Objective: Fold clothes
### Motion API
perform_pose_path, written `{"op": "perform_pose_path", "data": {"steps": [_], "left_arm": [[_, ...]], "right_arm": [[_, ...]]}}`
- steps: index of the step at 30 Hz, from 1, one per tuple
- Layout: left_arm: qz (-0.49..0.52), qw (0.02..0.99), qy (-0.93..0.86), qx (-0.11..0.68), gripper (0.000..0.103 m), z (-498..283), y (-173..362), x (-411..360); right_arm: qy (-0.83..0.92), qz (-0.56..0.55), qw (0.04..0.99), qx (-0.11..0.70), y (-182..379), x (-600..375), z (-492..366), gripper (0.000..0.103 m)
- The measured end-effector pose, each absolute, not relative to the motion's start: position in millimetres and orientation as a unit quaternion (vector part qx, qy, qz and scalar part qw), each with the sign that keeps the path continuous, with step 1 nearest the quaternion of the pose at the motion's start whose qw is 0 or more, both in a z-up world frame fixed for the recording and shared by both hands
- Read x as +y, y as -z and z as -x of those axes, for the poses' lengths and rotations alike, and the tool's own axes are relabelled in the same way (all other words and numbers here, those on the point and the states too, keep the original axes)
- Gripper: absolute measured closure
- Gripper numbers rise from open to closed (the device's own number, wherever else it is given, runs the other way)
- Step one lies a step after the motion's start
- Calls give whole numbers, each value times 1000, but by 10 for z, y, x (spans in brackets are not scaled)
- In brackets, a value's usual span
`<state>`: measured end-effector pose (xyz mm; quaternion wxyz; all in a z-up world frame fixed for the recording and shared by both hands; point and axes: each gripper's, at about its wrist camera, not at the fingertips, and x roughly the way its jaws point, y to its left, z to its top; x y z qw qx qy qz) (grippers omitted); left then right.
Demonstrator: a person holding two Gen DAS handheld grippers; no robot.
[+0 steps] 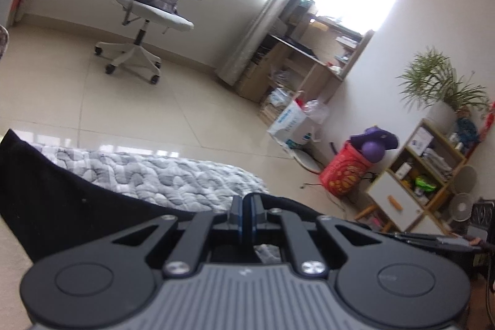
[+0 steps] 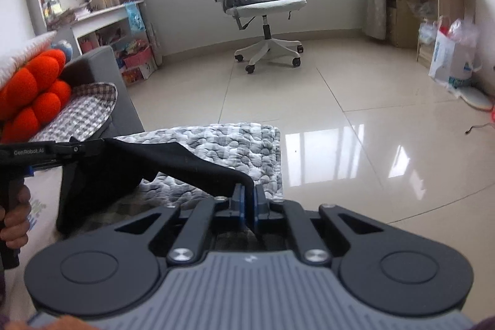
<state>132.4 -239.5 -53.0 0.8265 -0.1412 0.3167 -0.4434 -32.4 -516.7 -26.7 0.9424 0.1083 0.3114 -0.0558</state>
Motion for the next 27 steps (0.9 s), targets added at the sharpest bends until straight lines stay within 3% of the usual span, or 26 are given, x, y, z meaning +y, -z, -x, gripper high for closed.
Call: {"op": "perform_pose_path", "data": {"steps": [9, 15, 18, 21, 27], "left_arm": [[155, 811, 443, 350, 98, -1490, 669, -2342], [156, 815, 430, 356, 98, -1567, 757, -2293], [154, 817, 424, 358, 98, -1595, 780, -2274], [150, 819, 420, 361, 98, -1613, 798, -2266], [139, 821, 419, 363, 98, -1620, 821, -2287]], "right_arm": [[71, -119, 920, 366, 451, -5282, -295, 98], [78, -116, 919, 368, 691, -5317, -737, 97], [81, -118, 919, 367, 781, -5323, -898, 90], [97, -118, 918, 366, 843, -5354, -1010, 89], [142, -164, 912, 349, 821, -5597, -866, 88]]}}
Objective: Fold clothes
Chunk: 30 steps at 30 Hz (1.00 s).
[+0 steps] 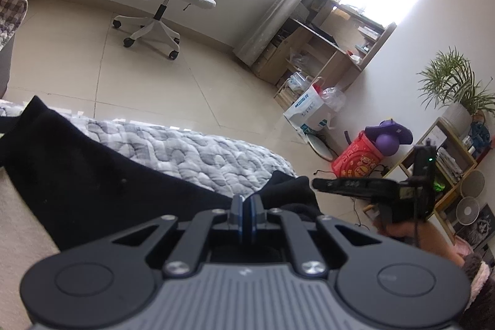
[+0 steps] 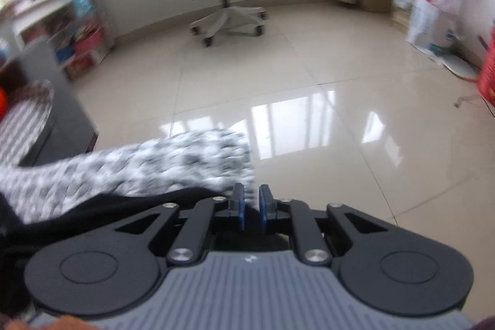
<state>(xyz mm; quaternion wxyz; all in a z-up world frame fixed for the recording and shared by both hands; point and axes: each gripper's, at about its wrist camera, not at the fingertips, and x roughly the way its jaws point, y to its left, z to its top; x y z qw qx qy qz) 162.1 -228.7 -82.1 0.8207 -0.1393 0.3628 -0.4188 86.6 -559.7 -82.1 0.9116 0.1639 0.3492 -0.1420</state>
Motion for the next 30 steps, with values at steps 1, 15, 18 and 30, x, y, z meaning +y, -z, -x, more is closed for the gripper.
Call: {"op": "perform_pose_path", "data": {"steps": [1, 15, 18, 30], "left_arm": [[140, 820, 420, 362, 98, -1619, 820, -2286], [140, 820, 426, 356, 98, -1613, 817, -2291], [142, 819, 428, 355, 98, -1612, 814, -2295], [144, 810, 449, 349, 98, -1586, 810, -2321]], "right_arm": [[146, -185, 908, 345, 811, -5645, -786, 87], [111, -445, 829, 320, 928, -5863, 77, 59], [99, -473, 816, 318, 964, -5826, 142, 59], [137, -564, 775, 250, 1228, -5832, 137, 79]]}}
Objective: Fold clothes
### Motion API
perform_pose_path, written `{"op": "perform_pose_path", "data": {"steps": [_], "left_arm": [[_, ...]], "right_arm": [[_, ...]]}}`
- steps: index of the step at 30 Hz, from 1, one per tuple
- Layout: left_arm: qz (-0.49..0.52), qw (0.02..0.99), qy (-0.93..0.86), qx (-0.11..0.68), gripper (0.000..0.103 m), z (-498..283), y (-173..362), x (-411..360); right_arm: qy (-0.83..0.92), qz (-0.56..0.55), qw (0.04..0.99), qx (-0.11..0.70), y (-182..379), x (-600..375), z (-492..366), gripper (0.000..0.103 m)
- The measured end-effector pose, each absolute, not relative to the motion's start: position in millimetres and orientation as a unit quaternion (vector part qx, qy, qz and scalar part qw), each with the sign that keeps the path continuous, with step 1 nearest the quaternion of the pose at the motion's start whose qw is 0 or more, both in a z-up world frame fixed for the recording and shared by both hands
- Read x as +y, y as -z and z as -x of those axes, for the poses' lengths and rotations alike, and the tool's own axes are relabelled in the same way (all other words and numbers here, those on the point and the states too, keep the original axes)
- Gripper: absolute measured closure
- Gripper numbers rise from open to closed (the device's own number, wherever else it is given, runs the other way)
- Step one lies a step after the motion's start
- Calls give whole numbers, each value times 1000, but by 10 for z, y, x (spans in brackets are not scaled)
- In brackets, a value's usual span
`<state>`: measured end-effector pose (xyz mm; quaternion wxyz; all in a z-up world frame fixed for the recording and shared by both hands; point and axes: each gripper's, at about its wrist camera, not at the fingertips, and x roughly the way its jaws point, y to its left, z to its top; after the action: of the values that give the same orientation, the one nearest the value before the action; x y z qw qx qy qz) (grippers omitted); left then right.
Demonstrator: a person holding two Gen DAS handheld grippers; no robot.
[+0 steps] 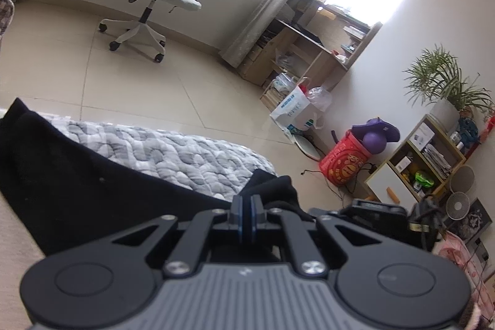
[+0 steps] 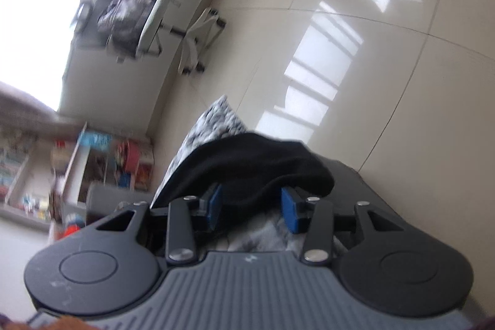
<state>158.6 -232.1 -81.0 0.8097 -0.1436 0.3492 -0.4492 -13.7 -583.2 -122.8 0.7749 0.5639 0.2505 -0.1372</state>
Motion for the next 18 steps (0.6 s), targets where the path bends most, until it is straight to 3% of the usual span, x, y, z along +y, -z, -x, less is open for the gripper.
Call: {"op": "perform_pose_path", "data": {"steps": [3, 18], "left_arm": [[147, 802, 464, 347, 98, -1570, 802, -2334], [109, 774, 522, 342, 98, -1330, 514, -2375]], "right_arm": [[160, -551, 786, 231, 1176, -5835, 192, 96], [231, -423, 863, 149, 140, -5981, 1087, 96]]}}
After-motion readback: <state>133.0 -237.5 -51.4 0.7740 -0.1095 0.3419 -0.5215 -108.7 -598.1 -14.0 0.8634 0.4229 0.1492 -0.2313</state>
